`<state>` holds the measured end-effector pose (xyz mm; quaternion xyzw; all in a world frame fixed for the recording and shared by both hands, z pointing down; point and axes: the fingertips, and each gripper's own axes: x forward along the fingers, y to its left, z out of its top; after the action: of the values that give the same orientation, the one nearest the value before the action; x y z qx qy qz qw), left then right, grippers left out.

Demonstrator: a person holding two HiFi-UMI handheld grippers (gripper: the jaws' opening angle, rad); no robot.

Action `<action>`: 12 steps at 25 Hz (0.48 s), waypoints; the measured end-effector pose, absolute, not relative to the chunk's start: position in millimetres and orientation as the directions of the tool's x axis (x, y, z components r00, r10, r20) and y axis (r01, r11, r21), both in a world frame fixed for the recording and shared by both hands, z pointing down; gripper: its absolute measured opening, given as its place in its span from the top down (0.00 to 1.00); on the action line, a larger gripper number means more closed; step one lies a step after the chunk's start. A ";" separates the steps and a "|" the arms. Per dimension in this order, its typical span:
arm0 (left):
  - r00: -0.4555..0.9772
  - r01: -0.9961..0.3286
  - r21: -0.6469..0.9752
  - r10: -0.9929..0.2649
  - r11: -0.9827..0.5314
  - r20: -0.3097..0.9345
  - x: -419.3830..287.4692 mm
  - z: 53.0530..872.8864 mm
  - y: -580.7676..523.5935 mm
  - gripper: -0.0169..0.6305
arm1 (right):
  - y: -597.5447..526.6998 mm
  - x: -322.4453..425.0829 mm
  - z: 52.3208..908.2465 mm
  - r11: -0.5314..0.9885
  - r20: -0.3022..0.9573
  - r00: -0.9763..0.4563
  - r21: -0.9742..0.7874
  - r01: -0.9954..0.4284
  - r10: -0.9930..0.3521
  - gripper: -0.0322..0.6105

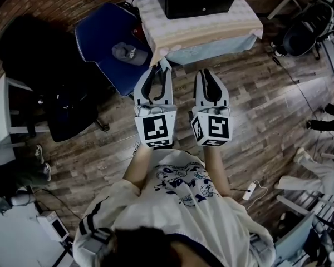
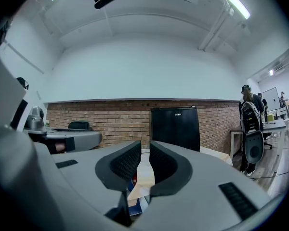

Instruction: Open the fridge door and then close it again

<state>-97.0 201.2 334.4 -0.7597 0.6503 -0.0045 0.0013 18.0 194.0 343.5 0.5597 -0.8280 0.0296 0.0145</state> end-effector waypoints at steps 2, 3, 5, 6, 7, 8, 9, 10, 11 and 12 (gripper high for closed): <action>0.162 -0.987 0.003 -0.987 -0.162 0.003 -102.1 334.4 187.5 0.78 | 181.7 13.9 344.3 0.364 0.060 -0.366 -0.032 -0.931 -0.929 0.84; 0.165 -0.986 0.006 -0.986 -0.165 0.003 -104.0 334.5 181.7 0.78 | 176.1 12.5 344.7 0.361 0.061 -0.362 -0.032 -0.932 -0.930 0.84; 0.171 -0.985 0.007 -0.985 -0.171 0.003 -106.0 334.9 172.5 0.78 | 166.6 11.1 345.8 0.355 0.064 -0.357 -0.038 -0.934 -0.932 0.84; 0.175 -0.985 0.006 -0.985 -0.175 0.004 -106.7 335.0 168.7 0.78 | 162.4 10.6 346.8 0.353 0.067 -0.355 -0.046 -0.935 -0.932 0.84; 0.178 -0.984 0.007 -0.984 -0.178 0.005 -107.8 335.4 165.5 0.78 | 158.6 9.8 348.3 0.351 0.071 -0.354 -0.054 -0.935 -0.933 0.84; 0.179 -0.984 0.008 -0.984 -0.179 0.006 -109.3 336.0 162.5 0.78 | 155.2 8.6 350.1 0.349 0.076 -0.353 -0.060 -0.935 -0.932 0.84; 0.178 -0.984 0.010 -0.984 -0.178 0.007 -111.2 337.2 159.8 0.78 | 152.1 7.1 352.2 0.349 0.082 -0.353 -0.061 -0.935 -0.932 0.84; 0.176 -0.984 0.013 -0.984 -0.176 0.009 -113.0 338.7 157.1 0.78 | 149.2 5.4 354.2 0.349 0.087 -0.353 -0.060 -0.935 -0.931 0.84; 0.174 -0.985 0.014 -0.985 -0.174 0.013 -114.6 340.4 154.1 0.78 | 146.3 3.7 356.1 0.351 0.092 -0.355 -0.058 -0.935 -0.930 0.84; 0.172 -0.985 0.015 -0.985 -0.172 0.017 -115.7 342.1 150.9 0.78 | 143.3 2.2 357.8 0.354 0.096 -0.358 -0.058 -0.934 -0.929 0.84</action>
<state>-115.7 150.9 342.1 -0.7654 0.6434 -0.0015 -0.0111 2.2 143.3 357.8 0.5661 -0.8224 0.0512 0.0231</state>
